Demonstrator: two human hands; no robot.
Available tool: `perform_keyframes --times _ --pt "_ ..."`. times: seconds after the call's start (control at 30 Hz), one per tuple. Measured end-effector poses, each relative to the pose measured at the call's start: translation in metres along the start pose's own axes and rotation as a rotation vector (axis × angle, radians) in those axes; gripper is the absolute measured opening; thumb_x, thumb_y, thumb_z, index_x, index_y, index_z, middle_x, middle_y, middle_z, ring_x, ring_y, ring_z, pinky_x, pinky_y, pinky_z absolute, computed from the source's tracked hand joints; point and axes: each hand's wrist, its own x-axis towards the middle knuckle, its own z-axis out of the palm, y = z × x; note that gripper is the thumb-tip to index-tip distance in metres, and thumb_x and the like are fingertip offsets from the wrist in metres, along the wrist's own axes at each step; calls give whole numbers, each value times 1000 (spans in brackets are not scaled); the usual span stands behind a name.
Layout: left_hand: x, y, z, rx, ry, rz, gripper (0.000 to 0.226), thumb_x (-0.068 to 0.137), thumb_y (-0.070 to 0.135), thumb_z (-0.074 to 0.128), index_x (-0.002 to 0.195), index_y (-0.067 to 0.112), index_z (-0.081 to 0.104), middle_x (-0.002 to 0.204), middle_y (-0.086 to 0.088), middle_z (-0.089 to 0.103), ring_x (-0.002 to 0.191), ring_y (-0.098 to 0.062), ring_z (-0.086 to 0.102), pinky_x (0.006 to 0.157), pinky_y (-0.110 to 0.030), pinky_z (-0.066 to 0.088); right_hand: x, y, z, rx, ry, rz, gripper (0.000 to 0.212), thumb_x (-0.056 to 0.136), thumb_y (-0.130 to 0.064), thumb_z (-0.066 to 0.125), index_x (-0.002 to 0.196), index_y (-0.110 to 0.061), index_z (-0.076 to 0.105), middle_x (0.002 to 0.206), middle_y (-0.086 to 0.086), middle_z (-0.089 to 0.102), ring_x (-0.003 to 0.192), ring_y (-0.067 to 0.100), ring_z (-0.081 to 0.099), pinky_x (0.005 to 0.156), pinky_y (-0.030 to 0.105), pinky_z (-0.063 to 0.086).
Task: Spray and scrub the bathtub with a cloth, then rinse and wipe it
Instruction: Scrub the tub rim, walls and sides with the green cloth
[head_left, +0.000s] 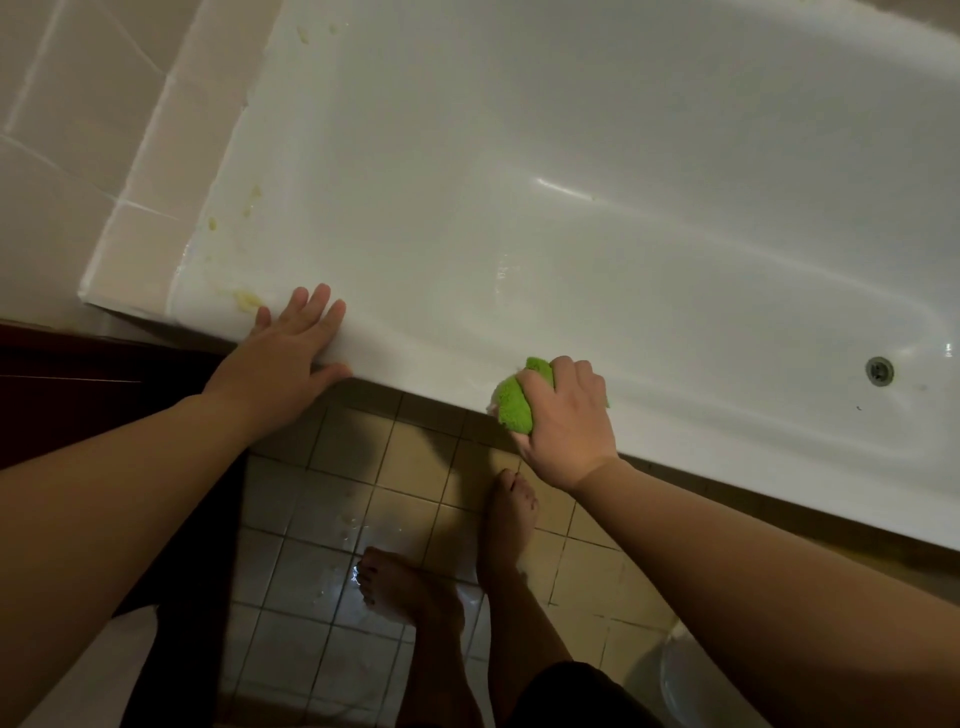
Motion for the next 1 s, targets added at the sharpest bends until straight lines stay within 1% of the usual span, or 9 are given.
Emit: perform_keyframes --times 0.1,0.2,0.33,0.5,0.67,0.77,0.83,0.93,1.0 --pt "0 0 3 1 -2 6 79 103 50 48 166 22 9 170 5 -7 157 -16 -10 128 -48 1 8 -16 4 29 32 -1 44 77 -43 76 106 -15 61 100 13 51 89 32 45 76 41 34" --pt "1 1 4 12 -11 -3 78 104 49 46 166 23 8 170 6 -8 156 -15 -12 128 -47 -1 10 -16 2 46 1 -9 47 74 -41 79 109 -14 61 102 13 50 91 33 46 77 41 33" --pt "1 1 4 17 -7 5 77 104 50 45 165 22 8 171 5 -7 155 -14 -13 127 -47 -1 -19 23 -7 54 -14 71 51 79 -41 79 117 -13 60 105 13 49 94 33 44 82 45 39" --pt "1 0 6 16 -8 6 77 104 49 43 166 21 7 170 5 -8 154 -13 -13 126 -46 -3 -48 56 -15 25 -4 149 56 74 -32 84 119 -11 57 108 16 50 97 37 48 84 49 44" --pt "1 1 8 10 -12 5 77 105 47 43 166 21 5 169 6 -11 154 -13 -15 126 -46 -3 0 -18 -2 149 -51 11 54 79 -40 75 123 -14 58 120 16 54 104 36 55 92 47 46" --pt "2 1 8 -3 -22 -3 77 105 46 45 165 21 4 169 7 -11 154 -13 -15 126 -46 -3 43 -71 2 202 -53 -36 54 80 -44 73 125 -20 54 121 10 53 104 30 53 93 43 44" --pt "2 0 9 -7 -24 -10 78 105 46 46 165 21 3 169 7 -12 154 -12 -15 126 -45 -4 52 -79 5 221 -82 -53 59 78 -44 74 128 -21 52 120 9 52 103 31 53 93 43 45" --pt "2 -1 8 -10 -39 -14 78 105 46 45 165 22 1 169 8 -13 154 -12 -16 126 -44 -5 20 -40 1 235 -98 -67 65 81 -47 70 136 -21 50 131 12 52 113 36 53 101 47 44" --pt "2 -1 7 -24 -43 -14 78 105 46 45 165 22 2 169 8 -13 154 -11 -16 126 -44 -6 -14 5 -4 210 -85 -9 68 82 -49 68 141 -22 48 137 13 52 121 38 51 106 48 40"
